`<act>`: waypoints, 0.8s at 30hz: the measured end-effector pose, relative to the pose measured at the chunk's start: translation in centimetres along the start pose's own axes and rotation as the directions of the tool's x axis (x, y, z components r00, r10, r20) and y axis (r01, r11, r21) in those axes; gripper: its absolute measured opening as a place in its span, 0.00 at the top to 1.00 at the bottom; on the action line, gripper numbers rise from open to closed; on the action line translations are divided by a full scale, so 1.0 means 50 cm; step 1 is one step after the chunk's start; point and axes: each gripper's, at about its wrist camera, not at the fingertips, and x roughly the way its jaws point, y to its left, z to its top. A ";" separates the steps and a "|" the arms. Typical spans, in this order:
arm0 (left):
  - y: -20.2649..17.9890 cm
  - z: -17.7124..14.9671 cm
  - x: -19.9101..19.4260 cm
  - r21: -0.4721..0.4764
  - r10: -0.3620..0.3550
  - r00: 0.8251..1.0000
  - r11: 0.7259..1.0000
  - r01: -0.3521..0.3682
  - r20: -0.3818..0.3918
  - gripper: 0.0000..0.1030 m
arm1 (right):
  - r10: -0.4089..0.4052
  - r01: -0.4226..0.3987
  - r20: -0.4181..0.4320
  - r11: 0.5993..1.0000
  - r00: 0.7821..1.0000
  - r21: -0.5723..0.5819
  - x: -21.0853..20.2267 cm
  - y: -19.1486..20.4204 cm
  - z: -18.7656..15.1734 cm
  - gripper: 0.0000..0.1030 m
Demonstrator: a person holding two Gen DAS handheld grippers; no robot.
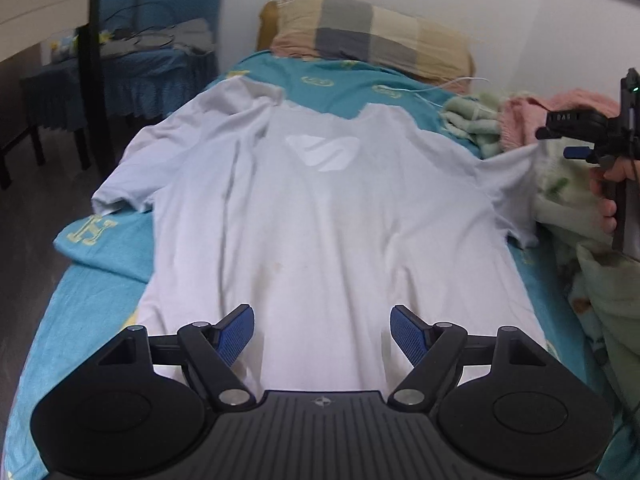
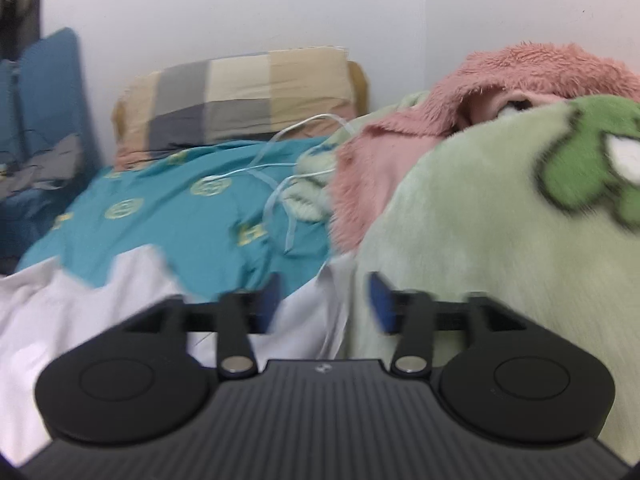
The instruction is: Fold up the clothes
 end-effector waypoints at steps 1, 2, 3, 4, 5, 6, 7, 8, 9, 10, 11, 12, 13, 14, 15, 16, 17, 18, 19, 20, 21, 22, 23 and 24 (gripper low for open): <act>-0.006 -0.001 -0.005 0.017 -0.009 1.000 1.000 0.008 0.010 0.25 | 0.029 -0.029 -0.007 0.999 1.000 0.028 -0.040 -0.001 -0.015 0.39; -0.012 -0.003 -0.012 0.029 -0.020 1.000 0.999 0.019 0.022 0.25 | 0.058 -0.057 -0.013 0.997 0.998 0.057 -0.080 -0.001 -0.030 0.39; -0.017 -0.004 -0.019 0.037 -0.033 0.999 0.999 0.031 0.034 0.25 | 0.089 -0.087 -0.024 0.993 0.996 0.081 -0.122 -0.002 -0.048 0.39; -0.021 -0.006 -0.027 0.045 -0.049 0.998 0.998 0.047 0.044 0.26 | 0.123 -0.119 -0.039 0.988 0.992 0.101 -0.165 -0.003 -0.069 0.39; -0.025 -0.007 -0.035 0.052 -0.066 0.996 0.997 0.064 0.051 0.26 | 0.157 -0.150 -0.053 0.981 0.986 0.122 -0.208 -0.004 -0.090 0.39; -0.031 -0.013 -0.045 0.064 -0.092 0.994 0.994 0.089 0.054 0.26 | 0.179 -0.169 -0.064 0.976 0.982 0.135 -0.251 -0.004 -0.110 0.39; -0.038 -0.021 -0.055 0.079 -0.122 0.991 0.990 0.118 0.052 0.26 | 0.188 -0.176 -0.073 0.974 0.980 0.140 -0.294 -0.005 -0.130 0.39; -0.044 -0.029 -0.065 0.093 -0.152 0.987 0.985 0.147 0.051 0.26 | 0.192 -0.180 -0.077 0.973 0.978 0.145 -0.337 -0.007 -0.147 0.39; -0.051 -0.037 -0.075 0.107 -0.182 0.982 0.978 0.176 0.049 0.28 | 0.192 -0.179 -0.077 0.972 0.978 0.151 -0.378 -0.010 -0.163 0.39; -0.060 -0.049 -0.086 0.129 -0.211 0.977 0.970 0.204 0.040 0.30 | 0.193 -0.179 -0.072 0.970 0.979 0.165 -0.418 -0.016 -0.177 0.39; -0.070 -0.064 -0.098 0.156 -0.243 0.970 0.959 0.237 0.020 0.31 | 0.196 -0.183 -0.057 0.965 0.979 0.188 -0.454 -0.025 -0.192 0.38; -0.081 -0.081 -0.108 0.180 -0.278 0.960 0.944 0.276 -0.012 0.33 | 0.200 -0.187 -0.042 0.959 0.979 0.213 -0.486 -0.036 -0.208 0.38; -0.092 -0.100 -0.119 0.200 -0.313 0.948 0.927 0.317 -0.048 0.38 | 0.201 -0.188 -0.033 0.953 0.979 0.236 -0.513 -0.048 -0.225 0.38; -0.103 -0.119 -0.128 0.217 -0.342 0.936 0.910 0.352 -0.086 0.39 | 0.199 -0.185 -0.028 0.946 0.980 0.265 -0.534 -0.060 -0.237 0.38; -0.114 -0.134 -0.137 0.232 -0.366 0.923 0.893 0.385 -0.123 0.42 | 0.193 -0.176 -0.028 0.937 0.981 0.302 -0.547 -0.073 -0.246 0.37; -0.126 -0.147 -0.145 0.250 -0.392 0.908 0.873 0.419 -0.152 0.47 | 0.186 -0.166 -0.028 0.927 0.982 0.337 -0.560 -0.086 -0.255 0.36; -0.138 -0.158 -0.150 0.265 -0.417 0.892 0.853 0.450 -0.173 0.48 | 0.184 -0.164 -0.019 0.914 0.983 0.371 -0.570 -0.097 -0.261 0.36; -0.151 -0.168 -0.155 0.279 -0.440 0.877 0.832 0.479 -0.192 0.49 | 0.187 -0.173 0.002 0.901 0.982 0.399 -0.577 -0.104 -0.262 0.36; -0.163 -0.177 -0.152 0.289 -0.446 0.870 0.821 0.491 -0.211 0.49 | 0.194 -0.184 0.018 0.892 0.981 0.413 -0.582 -0.109 -0.261 0.36; -0.174 -0.186 -0.145 0.298 -0.442 0.867 0.816 0.495 -0.230 0.49 | 0.200 -0.192 0.026 0.887 0.979 0.419 -0.583 -0.111 -0.259 0.36; -0.185 -0.195 -0.138 0.308 -0.437 0.864 0.810 0.499 -0.250 0.50 | 0.202 -0.196 0.031 0.885 0.979 0.421 -0.583 -0.112 -0.258 0.36; -0.193 -0.202 -0.128 0.314 -0.421 0.867 0.813 0.491 -0.267 0.51 | 0.201 -0.195 0.031 0.886 0.979 0.420 -0.581 -0.113 -0.258 0.36; -0.200 -0.209 -0.116 0.318 -0.398 0.872 0.819 0.478 -0.285 0.51 | 0.201 -0.195 0.031 0.887 0.979 0.419 -0.579 -0.113 -0.259 0.36; -0.205 -0.215 -0.105 0.321 -0.381 0.873 0.822 0.470 -0.304 0.51 | 0.201 -0.195 0.031 0.886 0.979 0.421 -0.577 -0.114 -0.261 0.36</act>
